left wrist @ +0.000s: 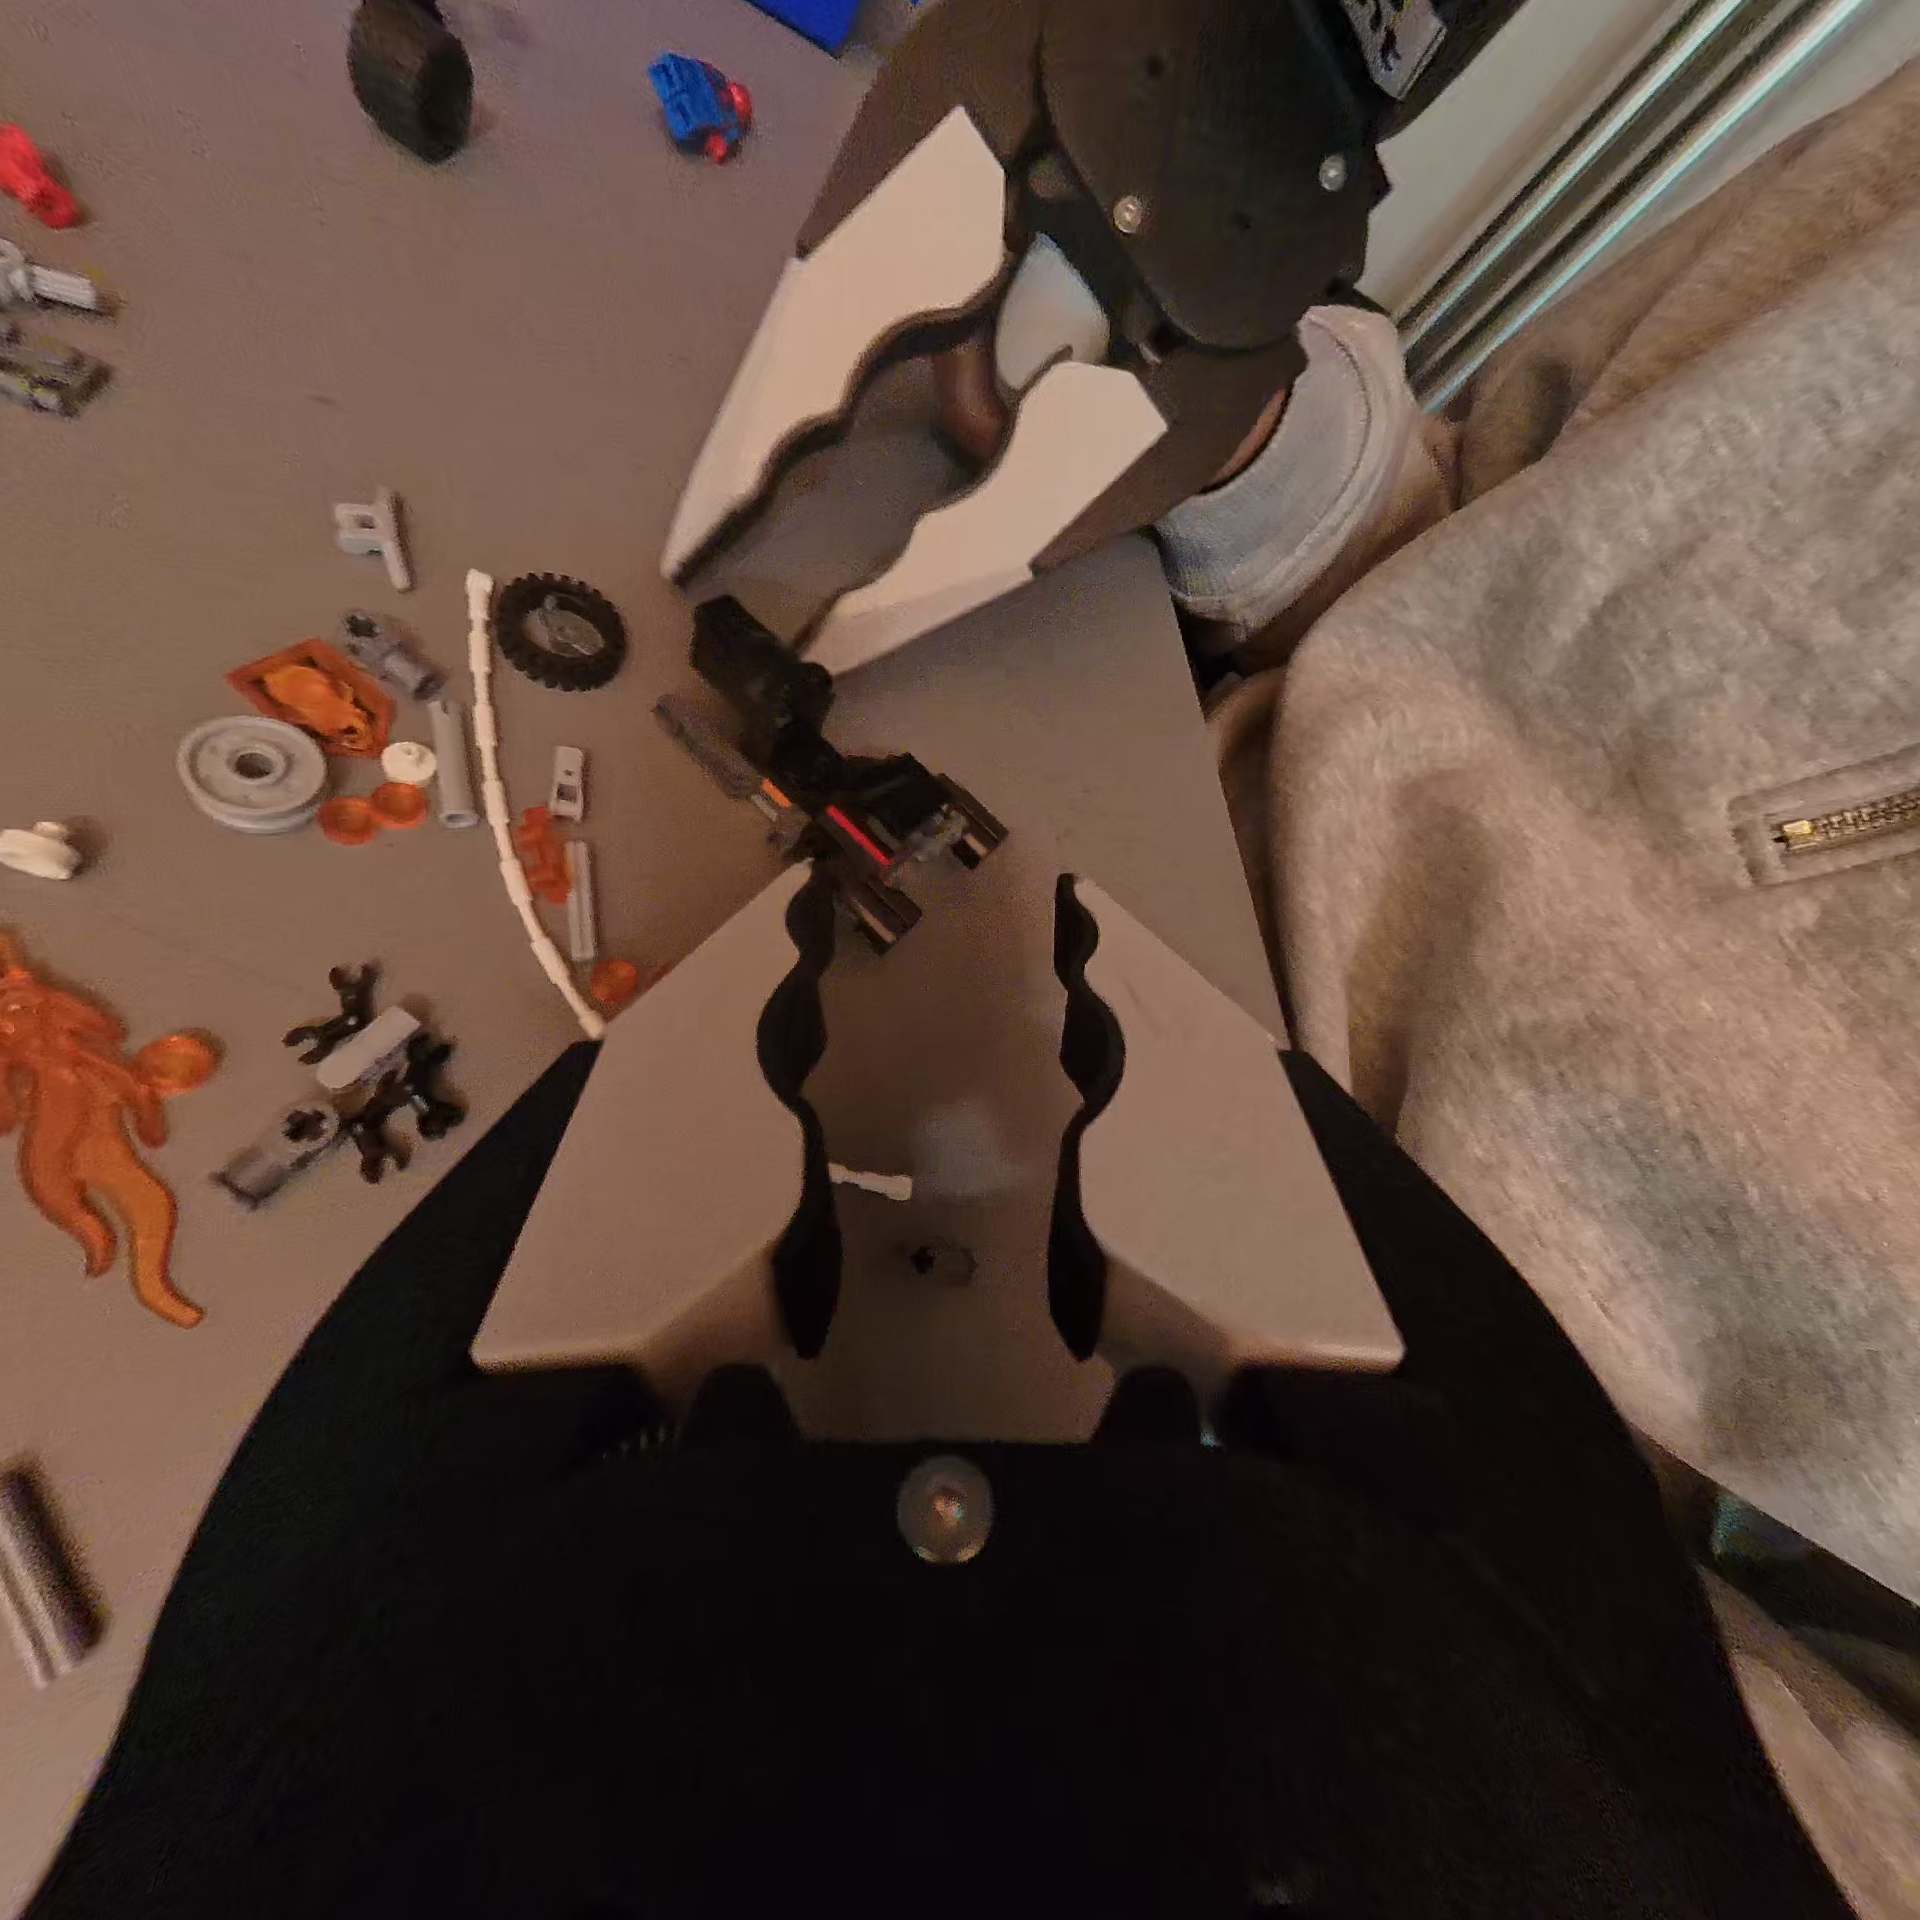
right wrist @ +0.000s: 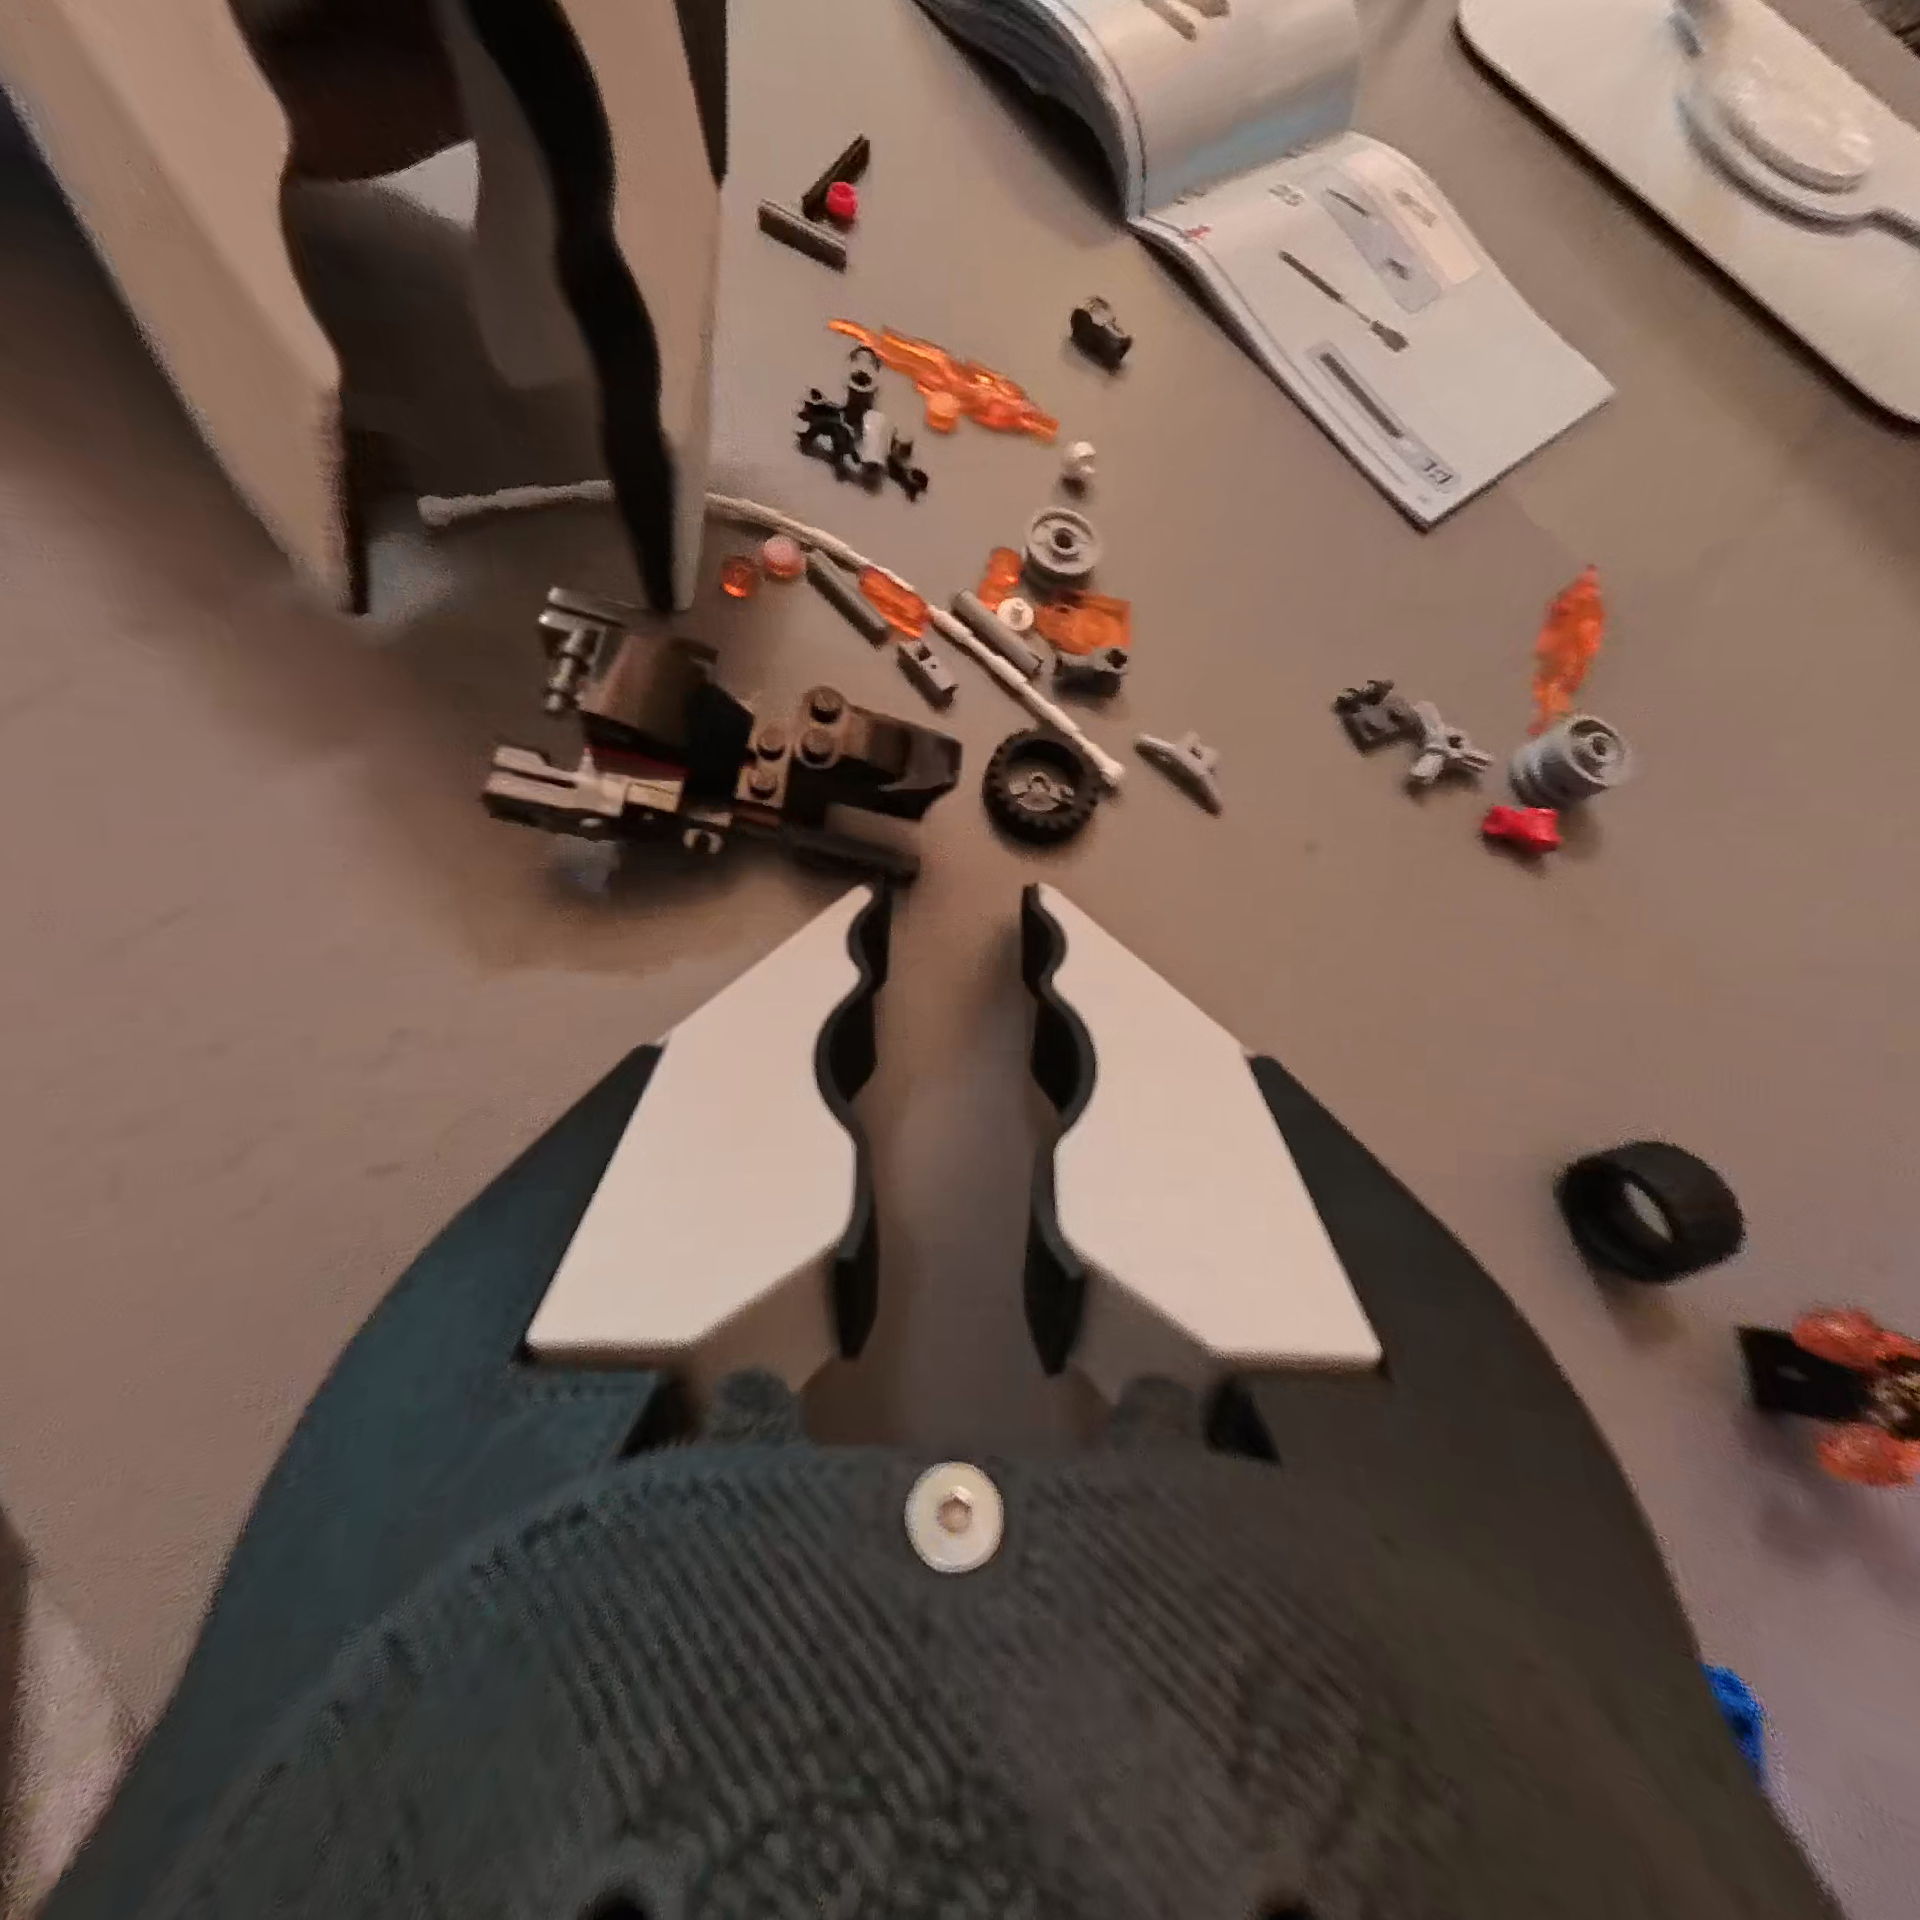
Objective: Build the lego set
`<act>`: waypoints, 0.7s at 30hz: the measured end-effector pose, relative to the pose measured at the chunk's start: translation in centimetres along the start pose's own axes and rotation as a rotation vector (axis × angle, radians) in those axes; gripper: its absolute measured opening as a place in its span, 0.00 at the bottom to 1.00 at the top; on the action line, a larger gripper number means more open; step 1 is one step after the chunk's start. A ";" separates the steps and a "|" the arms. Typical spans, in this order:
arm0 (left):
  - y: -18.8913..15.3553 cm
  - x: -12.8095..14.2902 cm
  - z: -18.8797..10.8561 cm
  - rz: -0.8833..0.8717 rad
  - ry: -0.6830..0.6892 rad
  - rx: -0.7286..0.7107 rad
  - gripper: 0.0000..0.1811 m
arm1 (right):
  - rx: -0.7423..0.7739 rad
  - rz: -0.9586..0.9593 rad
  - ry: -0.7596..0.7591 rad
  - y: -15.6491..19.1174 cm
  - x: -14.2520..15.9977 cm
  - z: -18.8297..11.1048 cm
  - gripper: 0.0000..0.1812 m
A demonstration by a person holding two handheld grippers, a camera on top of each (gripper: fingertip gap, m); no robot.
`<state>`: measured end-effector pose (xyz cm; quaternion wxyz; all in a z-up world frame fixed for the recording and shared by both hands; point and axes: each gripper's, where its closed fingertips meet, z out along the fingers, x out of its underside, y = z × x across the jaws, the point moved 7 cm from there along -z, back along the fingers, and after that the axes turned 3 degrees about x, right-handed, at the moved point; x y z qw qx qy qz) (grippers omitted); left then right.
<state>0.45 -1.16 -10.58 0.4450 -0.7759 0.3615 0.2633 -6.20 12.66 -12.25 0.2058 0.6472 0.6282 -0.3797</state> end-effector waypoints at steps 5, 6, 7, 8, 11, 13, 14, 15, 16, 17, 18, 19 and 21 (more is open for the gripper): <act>-0.3 0.2 0.7 0.008 0.034 0.015 0.22 | 0.018 0.012 -0.003 -0.5 0.2 -0.2 0.13; -0.3 0.1 0.8 0.010 0.036 0.015 0.22 | 0.014 0.019 -0.009 -0.5 0.2 -0.3 0.13; -0.3 0.1 0.9 0.012 0.036 0.014 0.22 | 0.010 0.027 -0.017 -0.6 0.2 -0.4 0.13; -0.3 0.0 1.0 0.013 0.035 0.012 0.21 | 0.005 0.035 -0.024 -0.7 0.1 -0.4 0.13; -0.1 -0.1 1.1 0.019 0.028 -0.011 0.22 | -0.016 0.056 -0.039 -0.8 0.1 -0.6 0.13; 0.0 -0.2 1.1 0.020 0.024 -0.022 0.23 | -0.033 0.072 -0.045 -0.9 0.1 -0.7 0.13; 0.0 -0.2 1.2 0.020 0.022 -0.027 0.22 | -0.046 0.081 -0.046 -0.9 0.1 -0.7 0.14; 0.1 -0.2 1.3 0.018 0.023 -0.032 0.23 | -0.057 0.091 -0.046 -1.0 0.1 -0.7 0.14; 0.2 -0.2 1.3 0.017 0.026 -0.039 0.23 | -0.067 0.101 -0.047 -1.0 0.1 -0.7 0.14; 0.2 -0.2 1.5 0.017 0.030 -0.044 0.23 | -0.077 0.111 -0.049 -1.1 0.1 -0.7 0.14; 0.3 -0.2 1.6 0.017 0.035 -0.049 0.23 | -0.088 0.120 -0.054 -1.1 0.1 -0.7 0.14; 0.4 -0.1 1.7 0.018 0.041 -0.056 0.23 | -0.099 0.130 -0.059 -1.2 0.1 -0.8 0.13; 0.5 0.0 2.1 0.021 0.056 -0.068 0.23 | -0.118 0.156 -0.073 -1.4 0.0 -0.9 0.13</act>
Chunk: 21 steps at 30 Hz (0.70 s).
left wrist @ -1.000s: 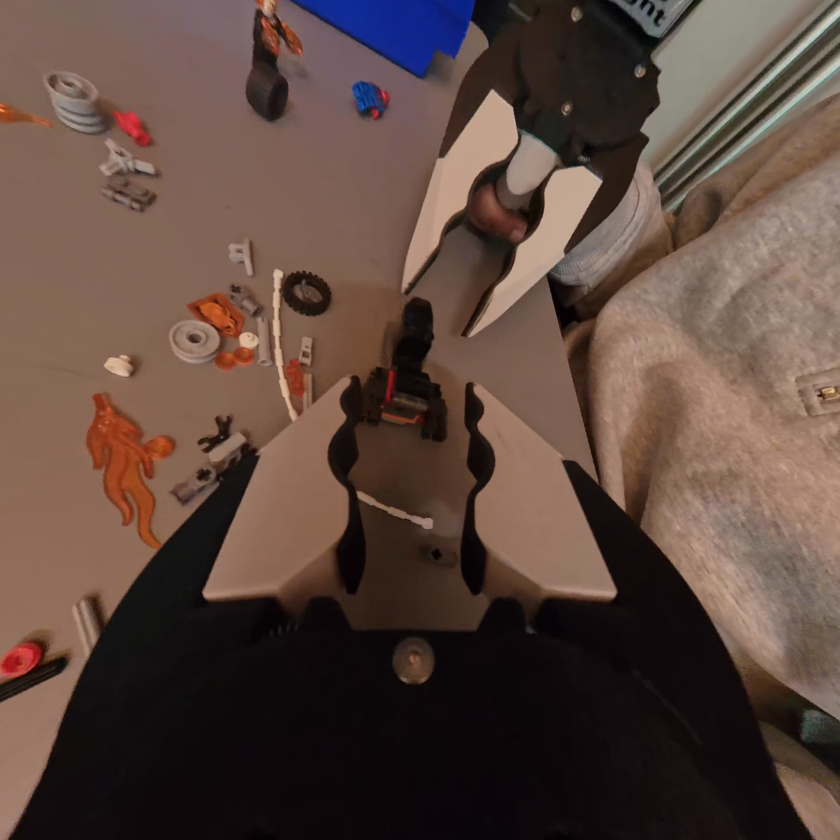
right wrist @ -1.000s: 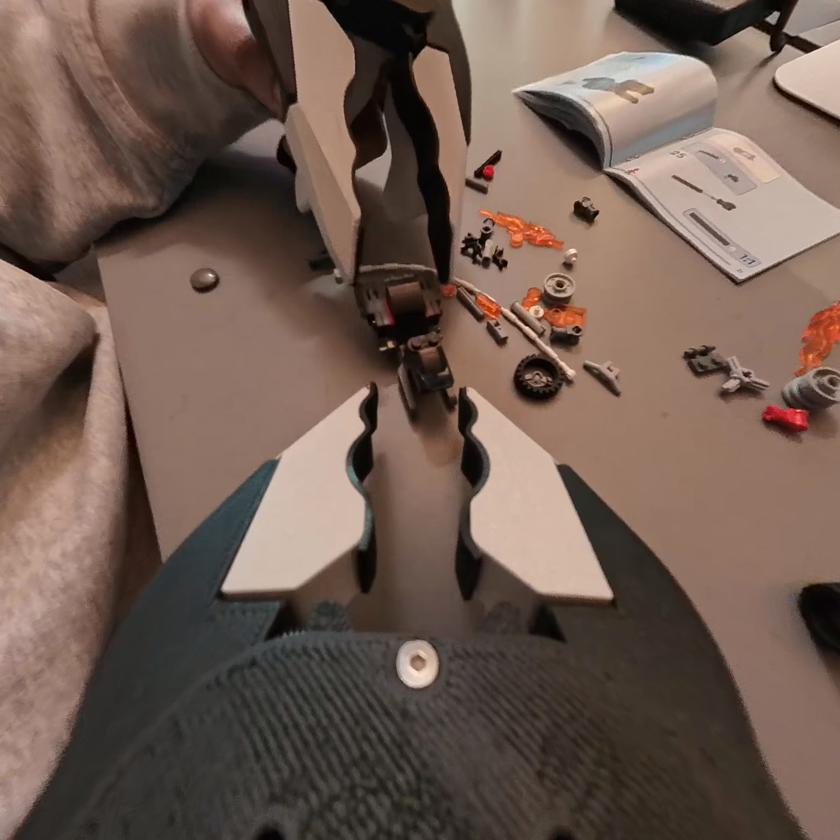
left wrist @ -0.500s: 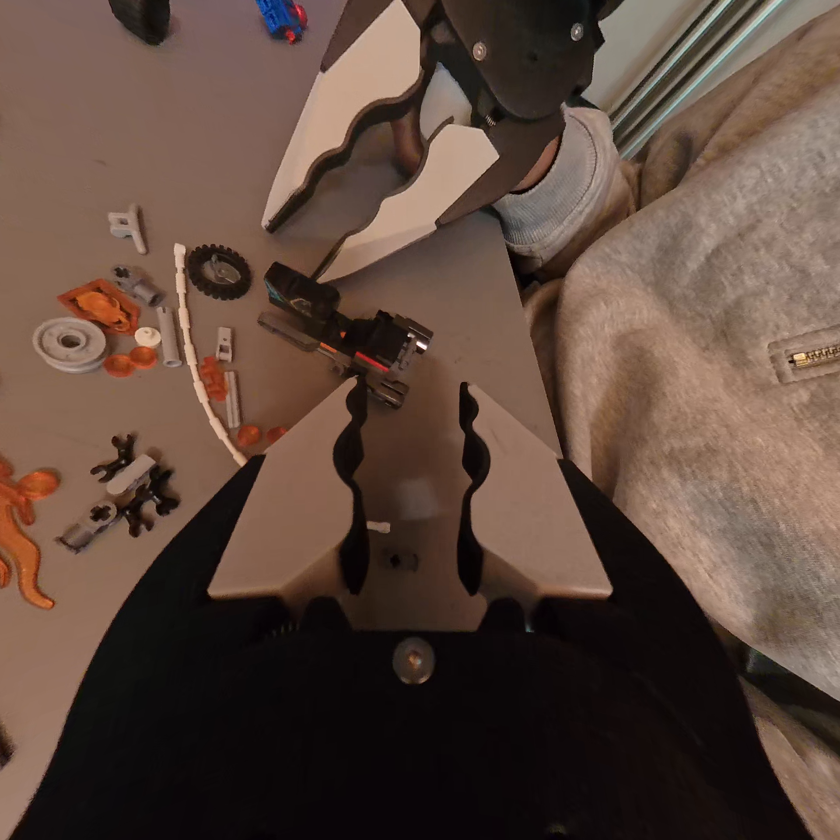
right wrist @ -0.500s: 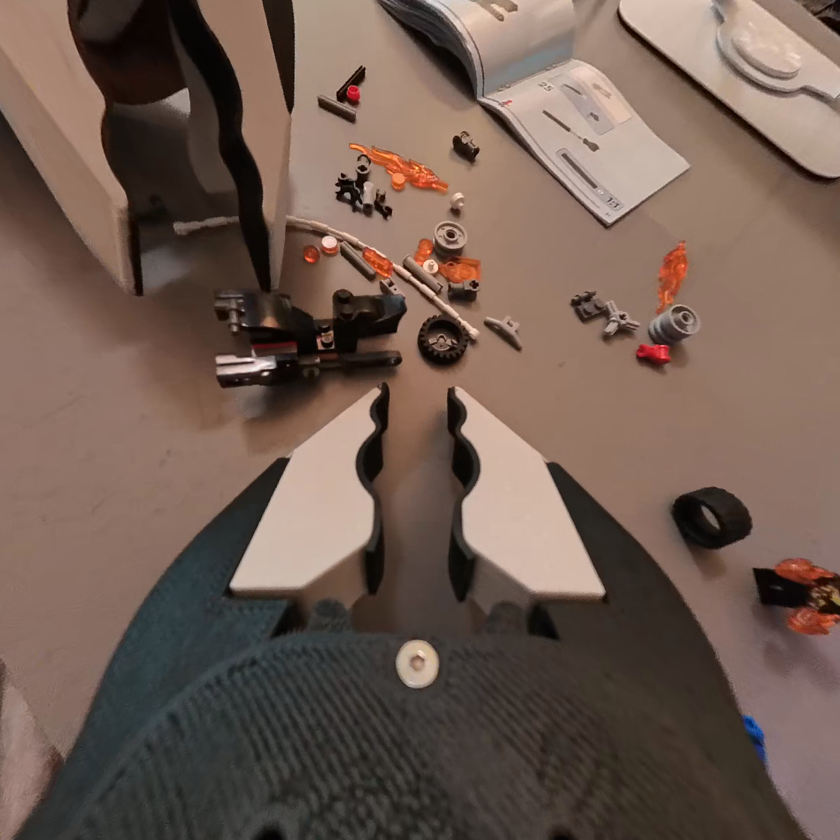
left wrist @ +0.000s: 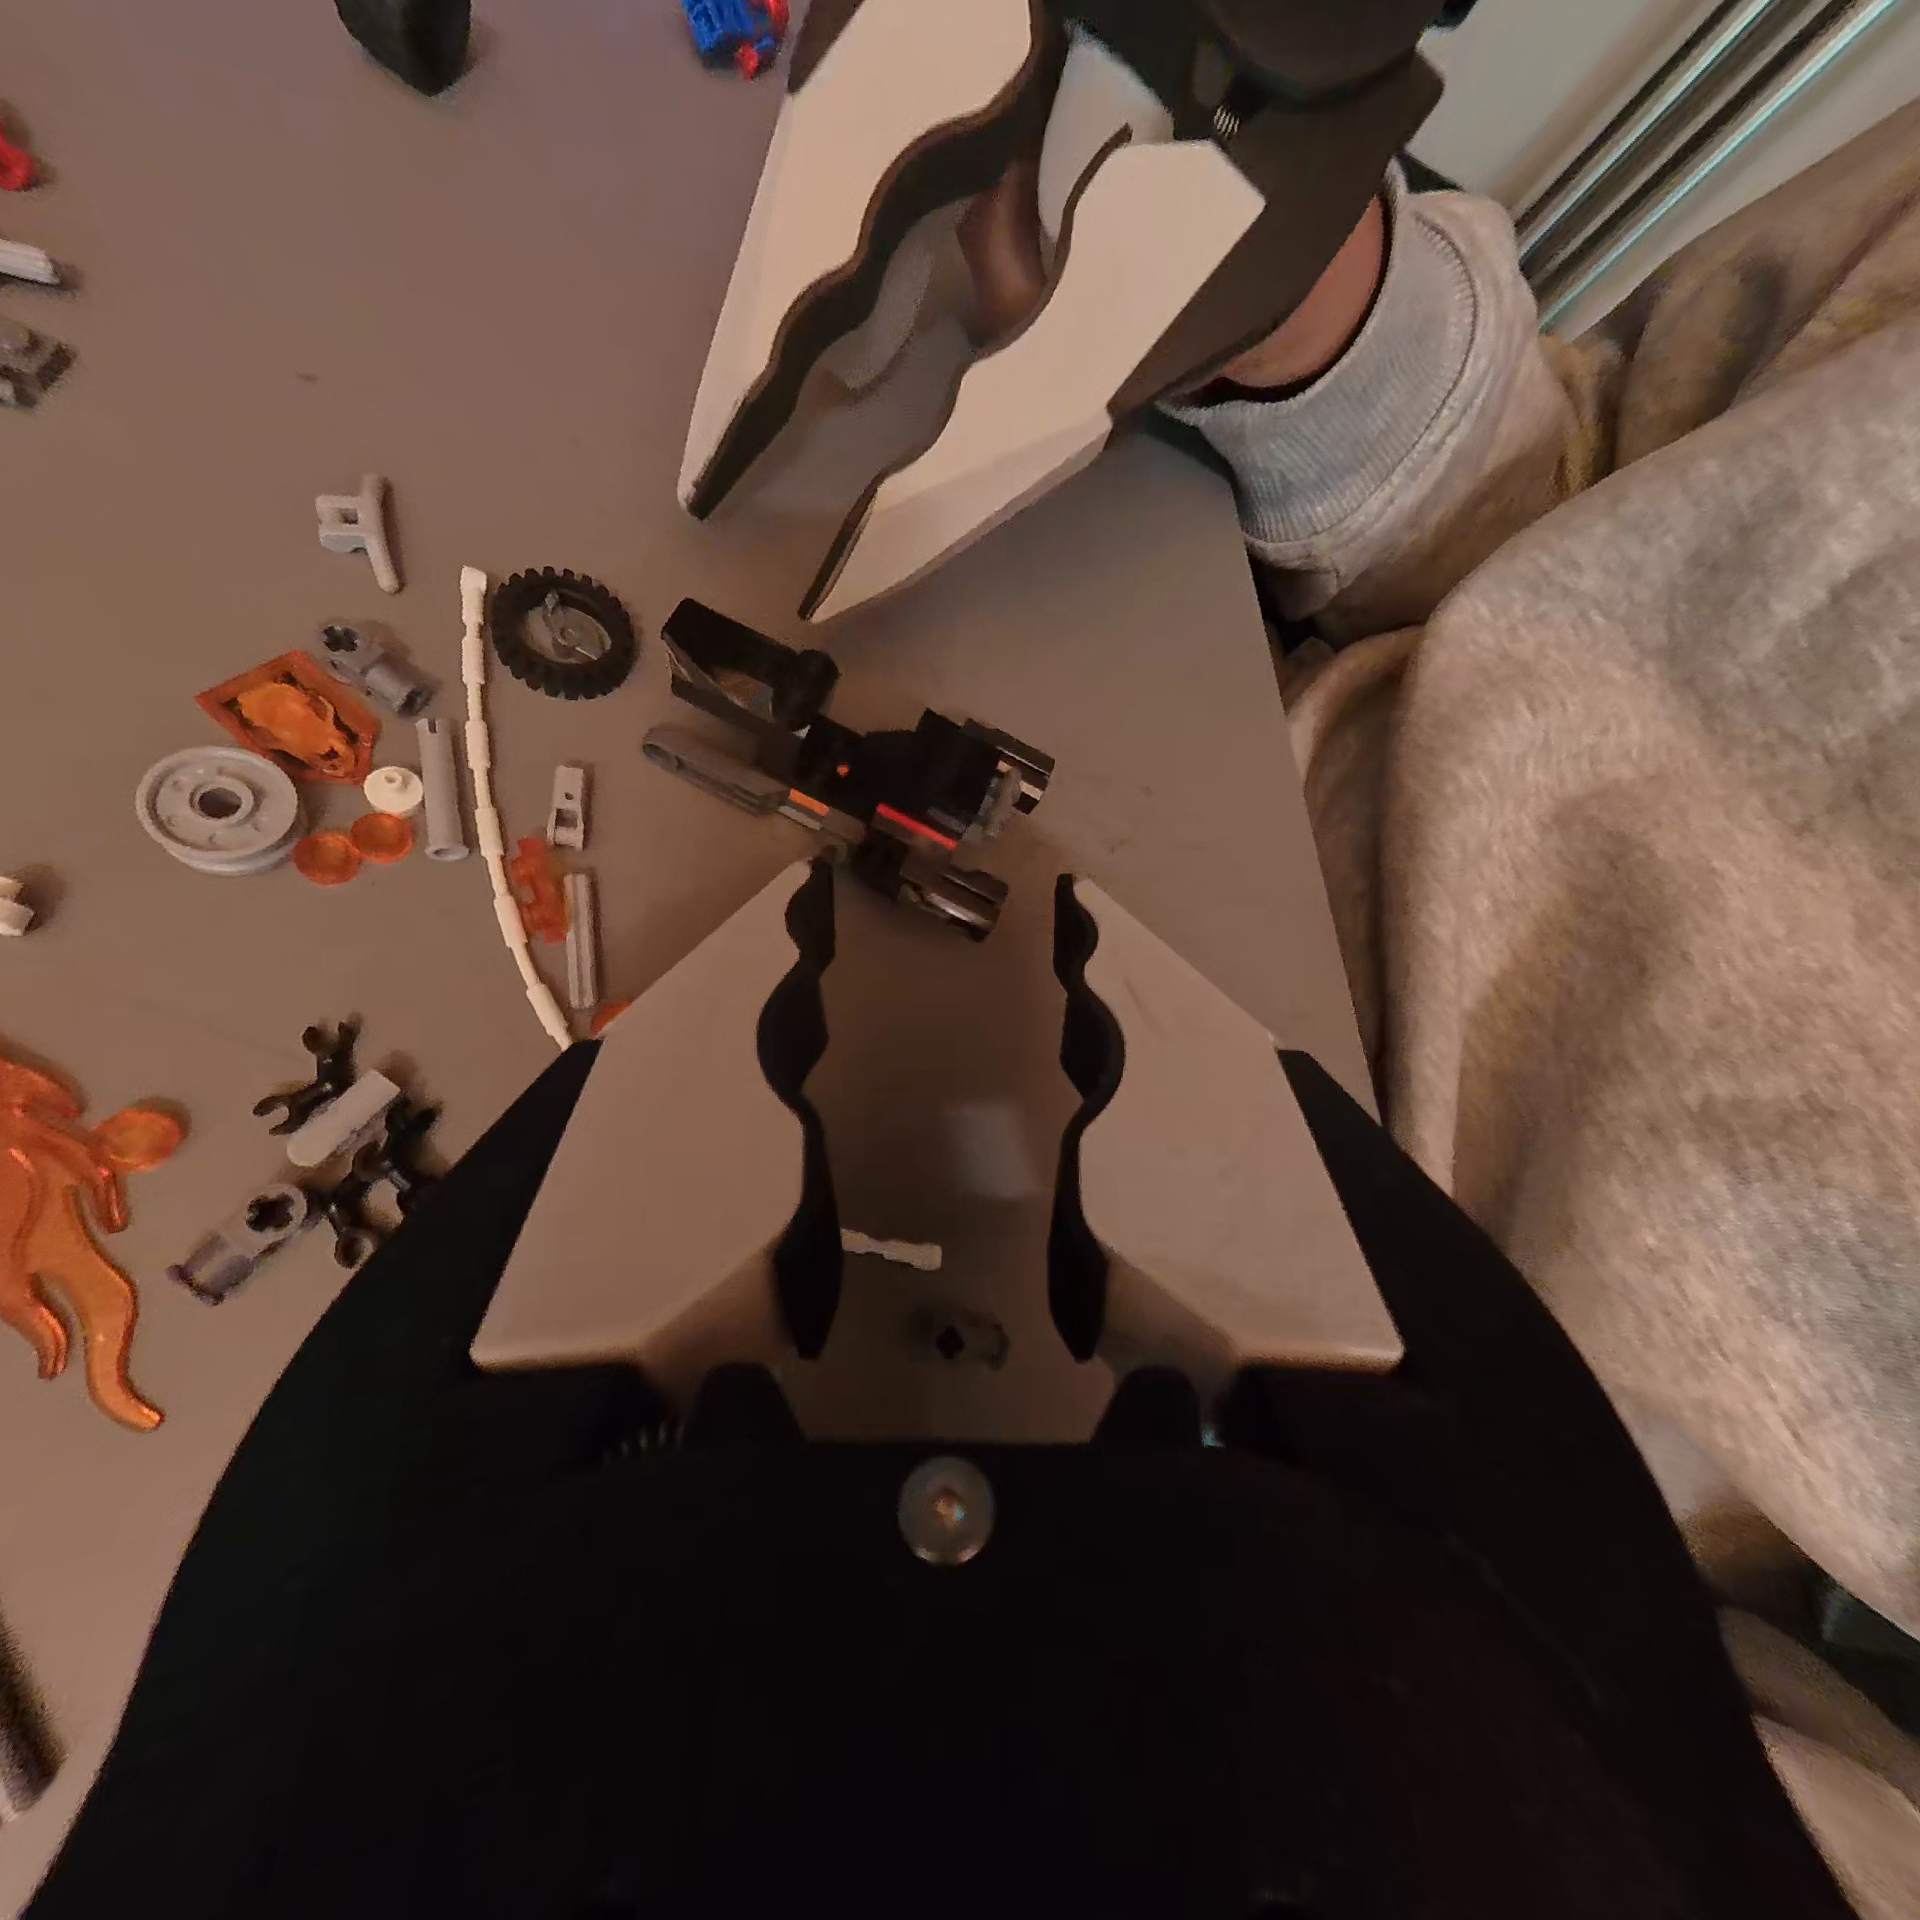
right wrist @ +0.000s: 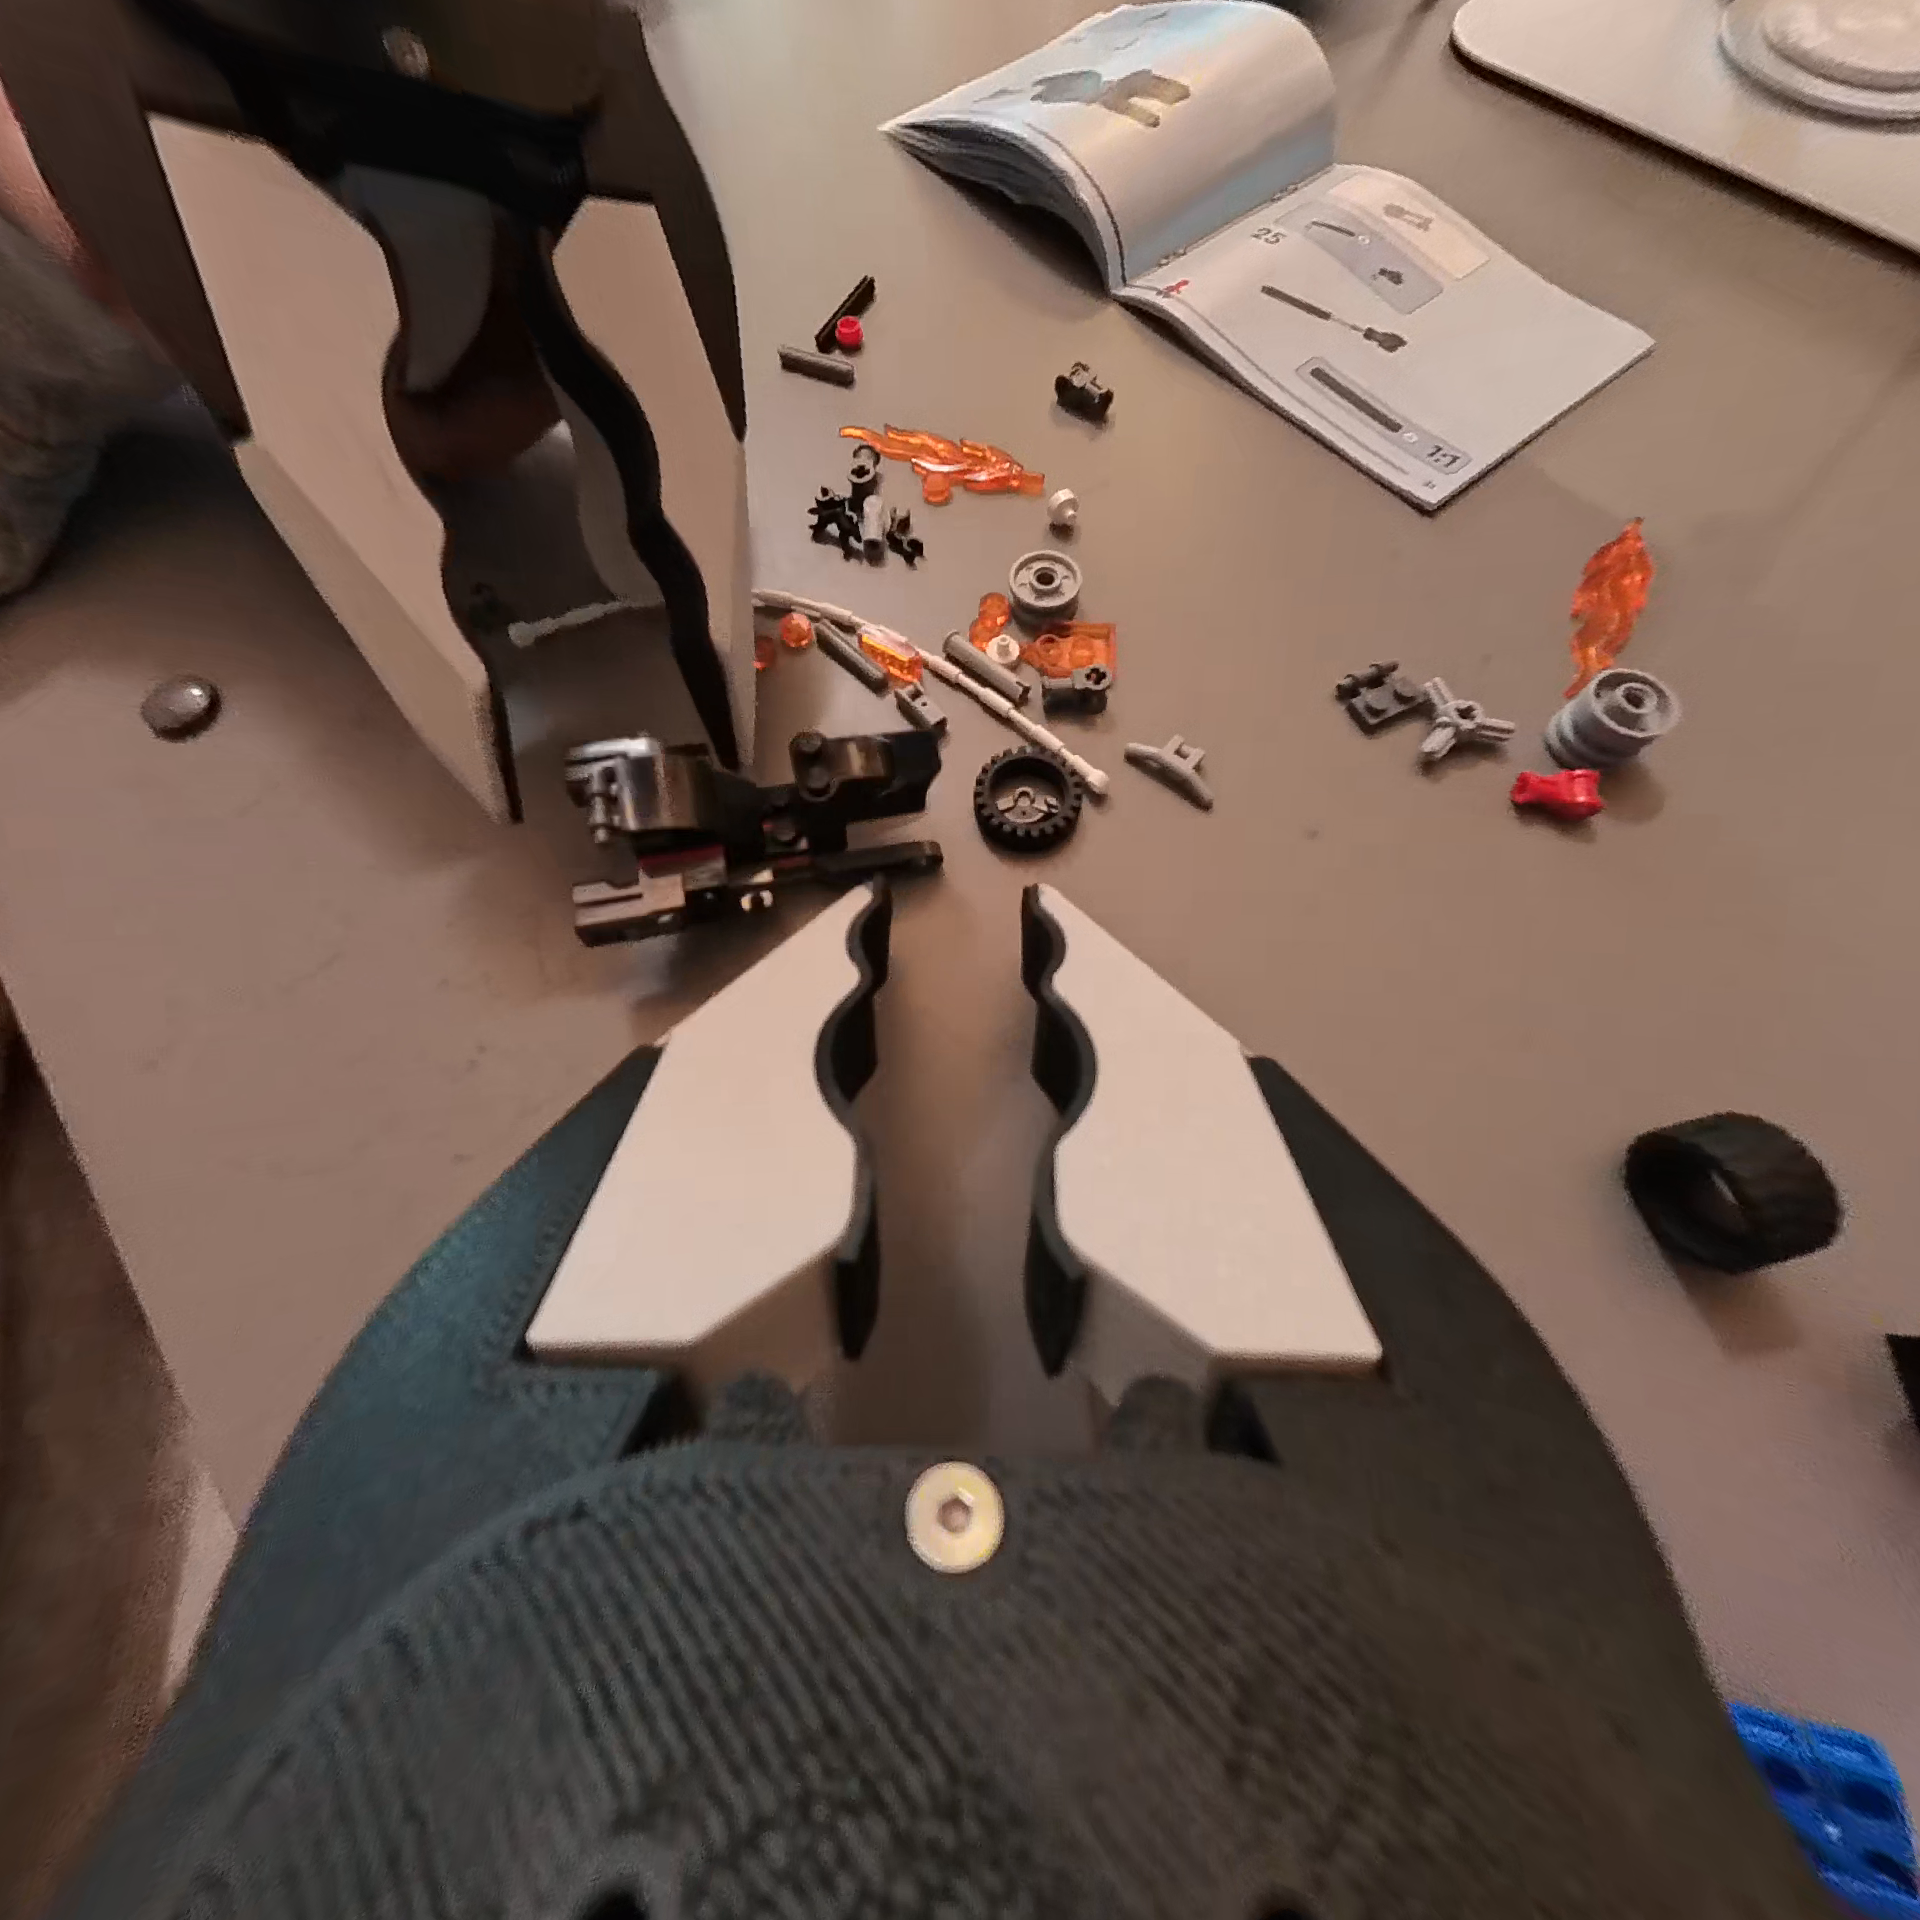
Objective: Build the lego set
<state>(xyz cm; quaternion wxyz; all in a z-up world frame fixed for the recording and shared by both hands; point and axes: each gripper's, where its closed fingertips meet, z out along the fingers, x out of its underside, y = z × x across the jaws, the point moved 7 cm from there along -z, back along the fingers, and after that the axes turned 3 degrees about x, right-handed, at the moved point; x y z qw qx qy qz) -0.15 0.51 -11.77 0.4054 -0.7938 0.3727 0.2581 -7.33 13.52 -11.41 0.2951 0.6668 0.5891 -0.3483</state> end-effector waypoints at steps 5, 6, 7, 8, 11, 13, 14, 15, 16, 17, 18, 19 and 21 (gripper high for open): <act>-0.1 0.0 0.5 0.019 0.019 -0.007 0.23 | -0.055 0.073 -0.044 -0.5 -0.2 -0.5 0.12; -0.2 0.0 0.5 0.023 0.020 -0.008 0.23 | -0.062 0.081 -0.055 -0.6 -0.2 -0.6 0.12; -0.2 0.0 0.5 0.024 0.019 -0.010 0.23 | -0.066 0.088 -0.066 -0.6 -0.3 -0.7 0.12; -0.2 0.0 0.4 0.025 0.018 -0.013 0.23 | -0.068 0.093 -0.076 -0.7 -0.3 -0.8 0.12; -0.3 0.0 -0.4 0.040 -0.004 -0.023 0.23 | -0.067 0.101 -0.099 -0.8 -0.4 -1.0 0.11; -0.5 -0.3 -1.9 0.051 -0.064 -0.030 0.23 | -0.065 0.105 -0.113 -0.8 -0.5 -1.2 0.11; -0.5 -0.4 -3.1 0.051 -0.113 -0.037 0.23 | -0.062 0.107 -0.120 -0.9 -0.5 -1.3 0.11; -0.4 -0.6 -4.4 0.048 -0.172 -0.047 0.22 | -0.052 0.113 -0.128 -1.0 -0.5 -1.3 0.13; -0.3 -0.7 -5.9 0.041 -0.236 -0.066 0.22 | -0.035 0.123 -0.138 -1.2 -0.6 -1.4 0.14; 0.0 -0.7 -7.5 0.028 -0.301 -0.102 0.22 | -0.019 0.134 -0.151 -1.4 -0.6 -1.6 0.14; 0.6 -0.6 -9.1 0.010 -0.363 -0.166 0.22 | -0.004 0.147 -0.165 -1.6 -0.6 -1.7 0.15; 1.3 -0.4 -10.7 -0.012 -0.420 -0.255 0.22 | 0.014 0.163 -0.181 -1.9 -0.7 -1.9 0.16; 2.9 0.4 -13.6 -0.053 -0.507 -0.461 0.22 | 0.041 0.194 -0.221 -2.4 -0.8 -2.3 0.17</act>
